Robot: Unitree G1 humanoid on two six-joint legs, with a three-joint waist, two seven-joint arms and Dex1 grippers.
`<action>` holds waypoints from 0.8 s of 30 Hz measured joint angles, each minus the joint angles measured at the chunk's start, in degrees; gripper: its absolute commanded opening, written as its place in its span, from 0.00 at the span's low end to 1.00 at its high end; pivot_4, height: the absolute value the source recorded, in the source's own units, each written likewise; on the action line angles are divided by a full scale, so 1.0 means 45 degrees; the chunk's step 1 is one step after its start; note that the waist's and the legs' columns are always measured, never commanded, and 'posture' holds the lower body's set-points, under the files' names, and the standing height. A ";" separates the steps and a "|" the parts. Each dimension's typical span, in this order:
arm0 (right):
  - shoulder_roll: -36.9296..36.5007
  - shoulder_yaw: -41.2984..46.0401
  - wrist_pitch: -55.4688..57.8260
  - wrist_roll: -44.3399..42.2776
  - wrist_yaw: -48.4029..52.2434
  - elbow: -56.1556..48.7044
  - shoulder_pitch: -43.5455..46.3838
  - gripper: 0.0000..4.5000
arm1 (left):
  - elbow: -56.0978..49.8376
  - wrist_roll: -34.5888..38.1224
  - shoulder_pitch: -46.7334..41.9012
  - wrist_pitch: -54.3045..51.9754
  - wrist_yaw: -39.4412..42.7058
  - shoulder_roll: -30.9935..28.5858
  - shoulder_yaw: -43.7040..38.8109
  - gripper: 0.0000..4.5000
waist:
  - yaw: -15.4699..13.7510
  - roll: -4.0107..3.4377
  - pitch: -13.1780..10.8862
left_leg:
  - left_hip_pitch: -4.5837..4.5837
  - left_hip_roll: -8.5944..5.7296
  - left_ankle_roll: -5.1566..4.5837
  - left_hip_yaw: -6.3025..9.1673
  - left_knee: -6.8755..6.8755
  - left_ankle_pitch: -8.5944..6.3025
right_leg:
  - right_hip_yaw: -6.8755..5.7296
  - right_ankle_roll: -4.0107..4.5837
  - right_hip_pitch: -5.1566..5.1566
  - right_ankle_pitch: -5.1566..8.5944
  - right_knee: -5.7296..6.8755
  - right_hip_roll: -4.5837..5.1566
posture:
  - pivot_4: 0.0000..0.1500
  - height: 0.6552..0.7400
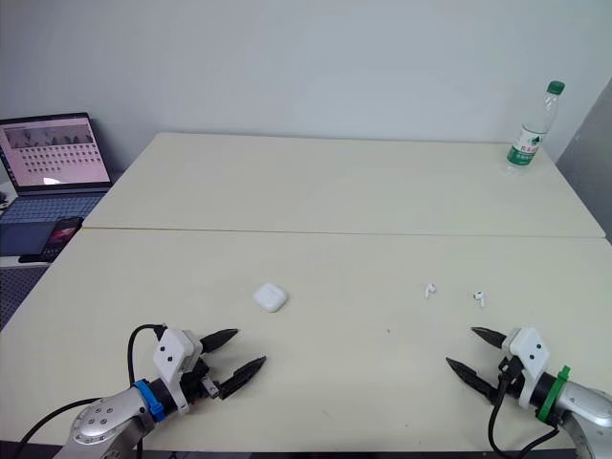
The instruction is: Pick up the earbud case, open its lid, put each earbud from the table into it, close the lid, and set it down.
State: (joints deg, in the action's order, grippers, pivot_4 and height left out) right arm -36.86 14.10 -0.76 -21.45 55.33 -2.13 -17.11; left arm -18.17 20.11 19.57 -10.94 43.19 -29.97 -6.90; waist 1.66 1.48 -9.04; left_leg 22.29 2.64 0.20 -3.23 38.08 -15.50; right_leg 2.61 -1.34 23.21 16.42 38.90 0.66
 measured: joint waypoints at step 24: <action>-0.0005 0.0076 -0.0023 -0.0012 0.0006 -0.0003 -0.0104 0.99 | 0.0003 0.0002 -0.0054 0.0035 0.0103 0.0000 0.0110 1.00 | 0.0000 0.0000 0.0000 | -0.0004 -0.0001 0.0000 -0.0001 0.0000 0.0000 | 0.0001 0.0004 -0.0003 -0.0003 0.0001 -0.0002 | 1.00 0.95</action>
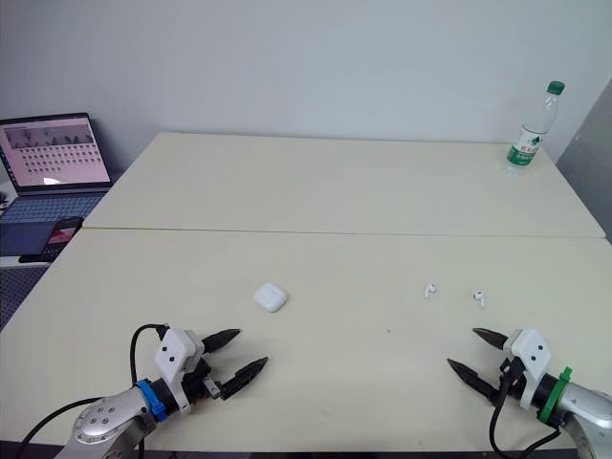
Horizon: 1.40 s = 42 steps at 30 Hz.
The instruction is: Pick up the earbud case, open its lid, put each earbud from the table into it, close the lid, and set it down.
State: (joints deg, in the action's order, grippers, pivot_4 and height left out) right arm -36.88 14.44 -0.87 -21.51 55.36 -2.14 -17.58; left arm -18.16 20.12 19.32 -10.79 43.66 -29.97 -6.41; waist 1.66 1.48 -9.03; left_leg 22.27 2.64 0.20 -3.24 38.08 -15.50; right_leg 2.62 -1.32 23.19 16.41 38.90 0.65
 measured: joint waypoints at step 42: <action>0.0678 -0.1369 0.2220 -0.1504 -0.0732 -0.5046 -0.0847 1.00 | 0.2533 -0.1850 -0.4448 -0.0657 -0.2506 0.1253 0.1673 0.91 | -0.0018 0.0010 0.0004 | -0.0001 0.0007 0.0000 0.0023 0.0006 0.0001 | 0.0011 0.0007 -0.0007 -0.0025 0.0010 -0.0049 | 1.00 0.95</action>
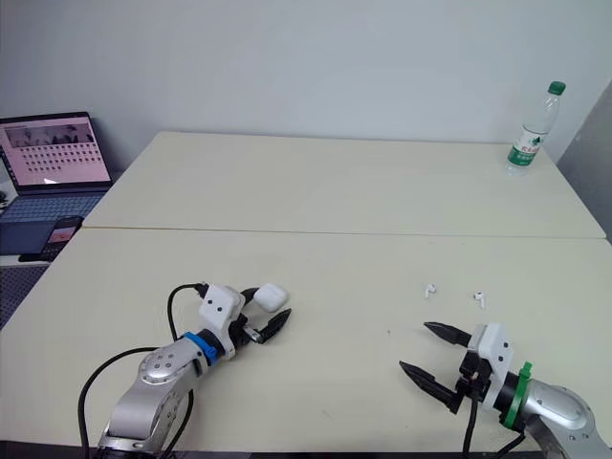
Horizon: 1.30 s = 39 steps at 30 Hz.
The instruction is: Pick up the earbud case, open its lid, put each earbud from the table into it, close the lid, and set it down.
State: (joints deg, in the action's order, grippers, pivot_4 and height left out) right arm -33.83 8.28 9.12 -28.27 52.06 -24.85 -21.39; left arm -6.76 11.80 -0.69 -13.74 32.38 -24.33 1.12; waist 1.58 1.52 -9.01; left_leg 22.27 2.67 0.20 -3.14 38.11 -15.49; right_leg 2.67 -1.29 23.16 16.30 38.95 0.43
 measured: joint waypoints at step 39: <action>0.1997 -0.0057 1.1490 -1.3933 -1.3594 0.1175 0.9877 1.00 | 0.3190 0.1206 -0.5516 0.4307 0.5160 0.1741 0.1497 0.61 | 0.0044 0.0001 -0.0001 | 0.0119 -0.0014 0.0003 0.0059 0.0030 0.0004 | -0.0032 -0.0008 0.0040 -0.0047 -0.0021 -0.0058 | 1.00 0.95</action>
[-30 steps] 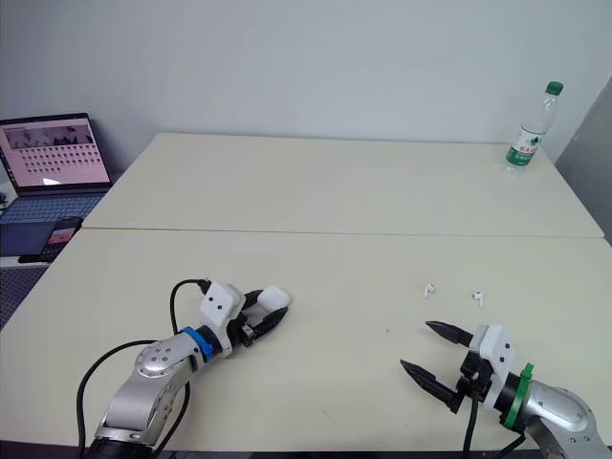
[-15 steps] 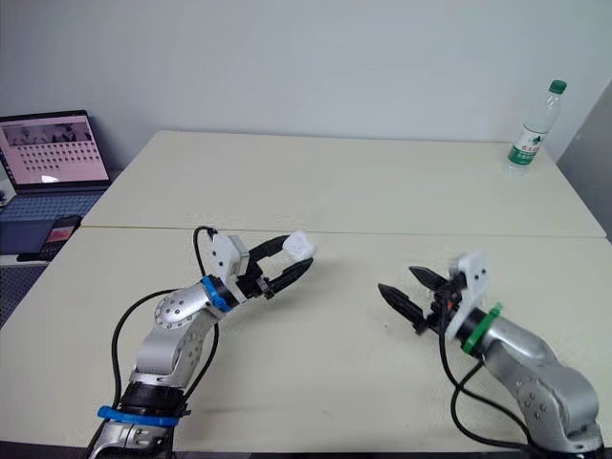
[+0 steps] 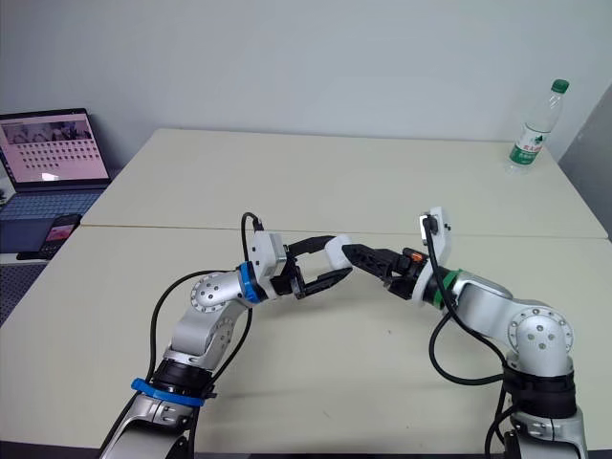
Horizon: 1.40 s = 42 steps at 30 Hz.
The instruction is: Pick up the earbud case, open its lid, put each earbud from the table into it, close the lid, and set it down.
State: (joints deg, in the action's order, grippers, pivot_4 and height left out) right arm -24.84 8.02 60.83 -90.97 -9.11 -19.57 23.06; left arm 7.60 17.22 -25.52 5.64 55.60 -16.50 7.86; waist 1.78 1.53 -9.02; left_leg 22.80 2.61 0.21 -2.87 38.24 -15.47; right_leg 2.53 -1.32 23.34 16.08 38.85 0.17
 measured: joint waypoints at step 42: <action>-0.5267 -0.3547 -0.0801 0.5295 0.9628 0.1534 0.1985 0.17 | -0.2164 0.4765 0.0343 -0.8218 0.3427 -0.3589 -0.0646 0.99 | 0.0005 -0.0013 -0.0026 | 0.0022 0.0010 -0.0003 0.0025 -0.0016 0.0000 | -0.0034 -0.0049 0.0036 0.0039 -0.0020 -0.0009 | 1.00 0.95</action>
State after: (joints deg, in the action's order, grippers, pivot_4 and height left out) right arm -48.54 -7.94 57.22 -67.15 34.22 -12.66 31.99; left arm -2.14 38.67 -23.97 -31.34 71.02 -32.65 4.95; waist 1.80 1.47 -9.13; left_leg 22.90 2.65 0.20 -2.76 38.17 -15.48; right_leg 2.37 -1.55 23.51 16.26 38.76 0.13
